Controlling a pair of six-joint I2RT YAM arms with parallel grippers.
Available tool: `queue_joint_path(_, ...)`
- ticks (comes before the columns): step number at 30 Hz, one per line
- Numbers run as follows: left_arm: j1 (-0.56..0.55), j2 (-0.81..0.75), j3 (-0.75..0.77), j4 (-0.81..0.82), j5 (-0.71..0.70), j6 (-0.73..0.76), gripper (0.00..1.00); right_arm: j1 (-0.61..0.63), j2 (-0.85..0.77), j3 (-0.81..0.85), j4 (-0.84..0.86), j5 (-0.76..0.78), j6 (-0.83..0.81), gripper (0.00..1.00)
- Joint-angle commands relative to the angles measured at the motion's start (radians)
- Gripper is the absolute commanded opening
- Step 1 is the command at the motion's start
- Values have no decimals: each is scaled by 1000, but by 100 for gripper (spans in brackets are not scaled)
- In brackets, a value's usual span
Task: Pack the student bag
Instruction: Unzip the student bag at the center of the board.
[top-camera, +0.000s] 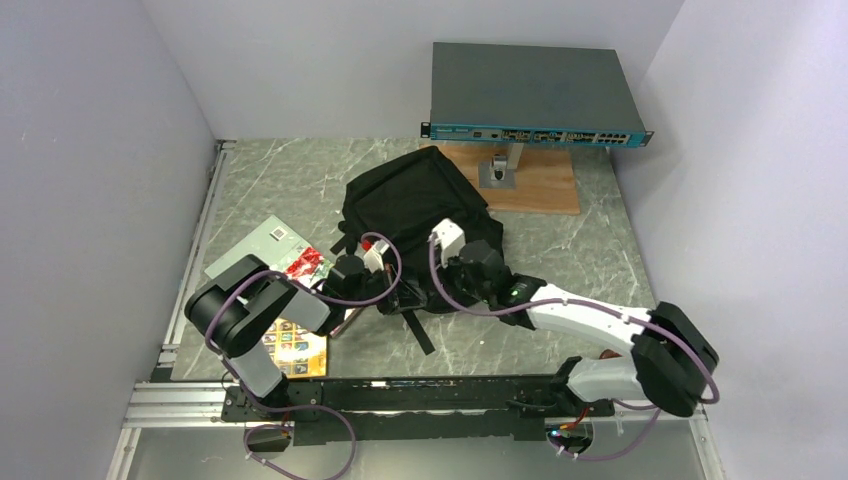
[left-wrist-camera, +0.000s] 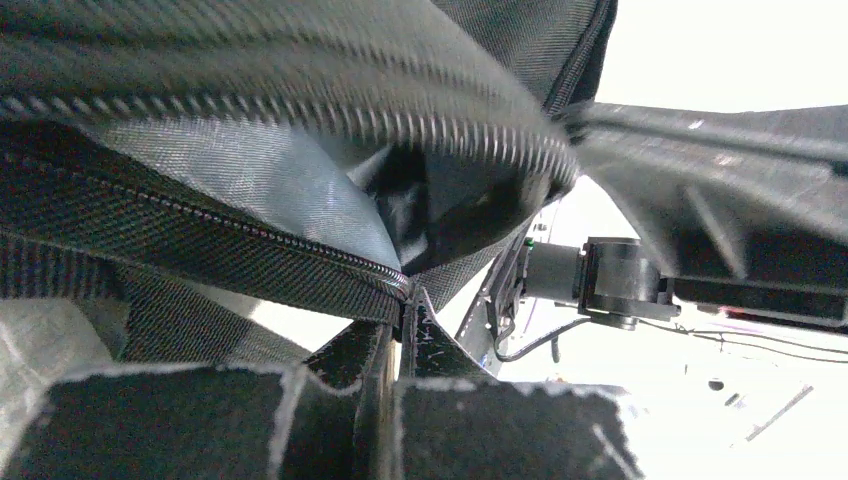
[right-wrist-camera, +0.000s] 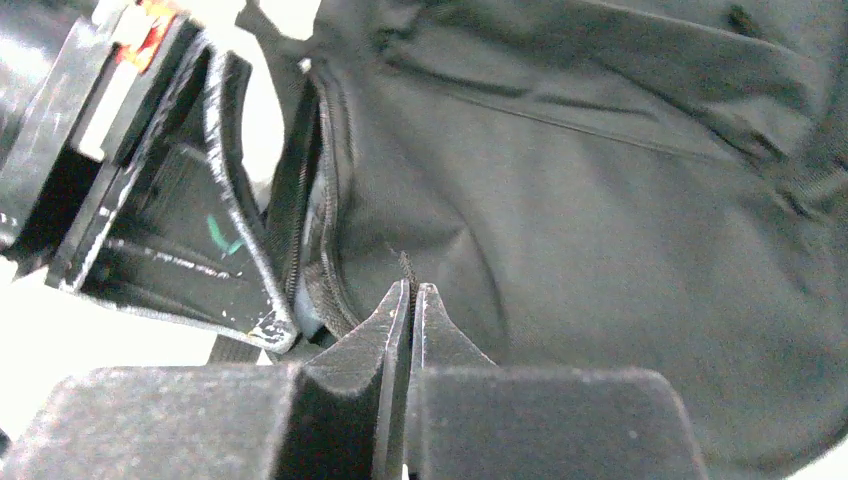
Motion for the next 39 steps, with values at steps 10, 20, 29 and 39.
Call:
queue_joint_path(10,-14,-31,-19,-50,-21,36,0,-279,-210,-110,50,320,654,0)
queue_joint_path(20,-32,-156,-88,-185,-87,155,0,-503,-101,-24,182,504,453,0)
queue_joint_path(29,-131,-399,-6,-444,-141,474,21,-486,-290,-69,173,189,487,0)
queue_joint_path(39,-305,-550,203,-598,-392,700,77,-479,-461,-165,38,-25,538,0)
